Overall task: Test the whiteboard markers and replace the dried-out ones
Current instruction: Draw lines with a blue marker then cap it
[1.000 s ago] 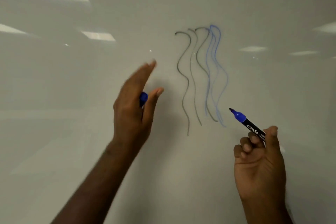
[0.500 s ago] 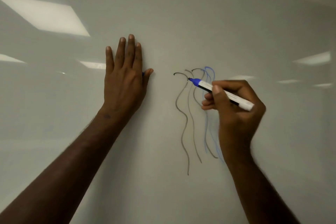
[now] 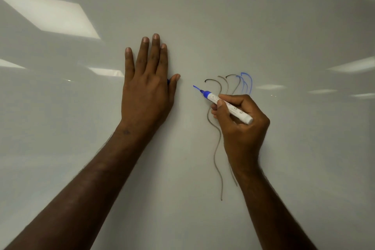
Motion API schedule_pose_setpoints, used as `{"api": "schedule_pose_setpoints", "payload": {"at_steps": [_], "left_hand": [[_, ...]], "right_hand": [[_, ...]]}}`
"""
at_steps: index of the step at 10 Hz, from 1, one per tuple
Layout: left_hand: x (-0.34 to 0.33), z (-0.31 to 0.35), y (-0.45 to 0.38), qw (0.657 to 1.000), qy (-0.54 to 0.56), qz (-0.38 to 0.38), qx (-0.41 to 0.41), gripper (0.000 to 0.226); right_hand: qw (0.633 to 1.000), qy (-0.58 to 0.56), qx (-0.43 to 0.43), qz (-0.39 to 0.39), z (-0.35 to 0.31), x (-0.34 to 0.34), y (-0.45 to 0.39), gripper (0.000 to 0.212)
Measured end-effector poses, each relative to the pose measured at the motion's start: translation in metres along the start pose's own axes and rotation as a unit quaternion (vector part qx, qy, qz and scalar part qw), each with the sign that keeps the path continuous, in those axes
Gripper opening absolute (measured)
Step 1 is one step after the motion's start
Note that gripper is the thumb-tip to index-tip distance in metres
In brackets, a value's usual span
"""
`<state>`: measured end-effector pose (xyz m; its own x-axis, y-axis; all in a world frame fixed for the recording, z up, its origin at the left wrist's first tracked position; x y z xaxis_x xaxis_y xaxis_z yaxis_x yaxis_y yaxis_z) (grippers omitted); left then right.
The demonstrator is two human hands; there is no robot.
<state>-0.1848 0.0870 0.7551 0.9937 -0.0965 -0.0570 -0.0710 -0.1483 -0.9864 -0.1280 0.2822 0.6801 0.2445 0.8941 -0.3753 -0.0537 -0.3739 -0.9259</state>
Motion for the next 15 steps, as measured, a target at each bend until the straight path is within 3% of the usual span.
{"api": "schedule_pose_setpoints", "payload": {"at_steps": [2,3,4,5,7,9,11,12,15], "left_hand": [[0.0,0.0,0.001,1.0,-0.002,-0.004,-0.001,0.066],[0.0,-0.001,0.003,1.0,-0.004,-0.004,0.002,0.065],[0.001,0.0,0.002,1.0,-0.007,-0.004,0.001,0.065],[0.001,0.0,0.002,1.0,-0.009,-0.004,0.004,0.065],[0.002,0.0,0.002,1.0,-0.011,-0.01,0.0,0.065],[0.003,0.0,0.001,1.0,-0.009,-0.013,0.001,0.065],[0.001,0.001,0.001,1.0,-0.009,-0.015,-0.003,0.065],[0.002,0.001,0.002,1.0,-0.008,-0.01,-0.003,0.065],[0.002,0.0,0.002,1.0,-0.007,-0.01,-0.002,0.064]], "right_hand": [[0.992,0.093,0.04,-0.074,-0.006,0.034,0.074,0.008],[0.993,0.099,0.019,-0.062,-0.005,0.06,0.109,0.005],[0.979,0.16,0.024,-0.122,-0.008,0.064,0.149,0.012],[0.977,0.175,-0.011,-0.122,-0.015,0.074,0.153,0.009],[1.0,-0.001,-0.004,-0.008,-0.039,0.04,0.032,0.008],[0.999,0.006,-0.013,-0.03,-0.018,0.004,-0.025,0.013],[0.999,0.028,-0.018,-0.038,-0.005,0.001,-0.023,0.013],[0.999,0.029,-0.023,-0.002,-0.004,0.015,-0.015,0.014],[0.994,0.082,-0.054,-0.043,-0.005,0.068,0.097,0.007]]}}
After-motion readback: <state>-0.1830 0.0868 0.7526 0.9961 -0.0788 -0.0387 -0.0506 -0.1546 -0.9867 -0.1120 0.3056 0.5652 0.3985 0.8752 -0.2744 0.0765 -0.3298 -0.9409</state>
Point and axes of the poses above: each hand's wrist, its own y-axis away from the middle knuckle, its own x-axis out of the back of the hand, z = x × y, the point moved 9 cm from there along -y, towards the middle knuckle, and after that the axes turned 14 degrees about -y, right-handed, at the moved point
